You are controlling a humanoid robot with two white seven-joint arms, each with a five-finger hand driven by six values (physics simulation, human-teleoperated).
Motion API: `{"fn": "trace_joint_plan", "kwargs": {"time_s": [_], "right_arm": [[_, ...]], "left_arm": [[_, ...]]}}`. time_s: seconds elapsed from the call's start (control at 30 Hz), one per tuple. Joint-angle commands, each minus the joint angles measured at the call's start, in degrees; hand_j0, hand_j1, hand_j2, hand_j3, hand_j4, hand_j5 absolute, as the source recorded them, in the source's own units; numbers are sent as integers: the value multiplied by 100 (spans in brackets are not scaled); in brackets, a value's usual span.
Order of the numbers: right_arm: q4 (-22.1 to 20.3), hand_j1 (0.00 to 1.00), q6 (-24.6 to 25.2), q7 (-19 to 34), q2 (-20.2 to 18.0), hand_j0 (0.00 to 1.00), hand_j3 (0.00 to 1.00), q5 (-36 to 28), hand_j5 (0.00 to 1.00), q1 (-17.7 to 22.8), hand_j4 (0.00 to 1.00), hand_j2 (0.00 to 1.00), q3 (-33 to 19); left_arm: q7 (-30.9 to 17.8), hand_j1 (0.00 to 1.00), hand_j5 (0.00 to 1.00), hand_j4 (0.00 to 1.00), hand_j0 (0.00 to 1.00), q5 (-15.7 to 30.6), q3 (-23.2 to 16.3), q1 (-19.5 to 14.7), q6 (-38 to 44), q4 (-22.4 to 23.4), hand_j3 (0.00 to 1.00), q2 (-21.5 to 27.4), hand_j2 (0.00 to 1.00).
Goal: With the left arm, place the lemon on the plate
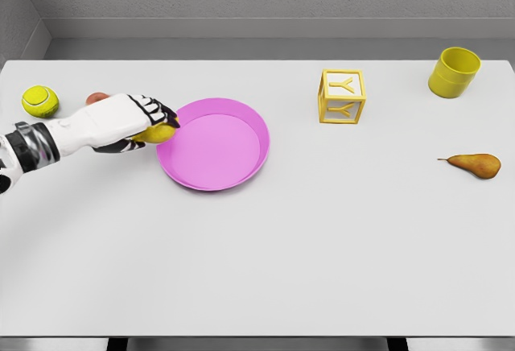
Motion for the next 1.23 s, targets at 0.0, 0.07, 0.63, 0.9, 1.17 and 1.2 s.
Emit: {"fn": "trace_joint_plan", "kwargs": {"time_s": [0.0,0.07,0.63,0.9,1.17,1.2], "right_arm": [[2,100,0,-7,0,100,100,-1,100,0,100,100,0],[-7,100,0,-7,0,100,100,-1,100,0,100,100,0],[-7,100,0,2,0,100,100,-1,100,0,100,100,0],[2,100,0,2,0,100,100,-1,100,0,100,100,0],[2,100,0,2,0,100,100,-1,100,0,100,100,0],[-7,100,0,2,0,100,100,-1,100,0,100,100,0]], "left_arm": [[1,66,66,66,66,50,-24,0,14,-128,66,-169,66],[1,66,66,66,66,50,-41,0,14,-164,66,-213,66],[-324,100,100,100,100,50,-59,-88,14,-137,100,-855,100],[-333,100,100,100,100,146,776,-317,14,-111,100,-600,100],[-342,100,100,100,100,436,2121,360,14,794,100,-591,100],[-350,100,100,100,100,436,2121,360,14,777,100,-591,100]]}}
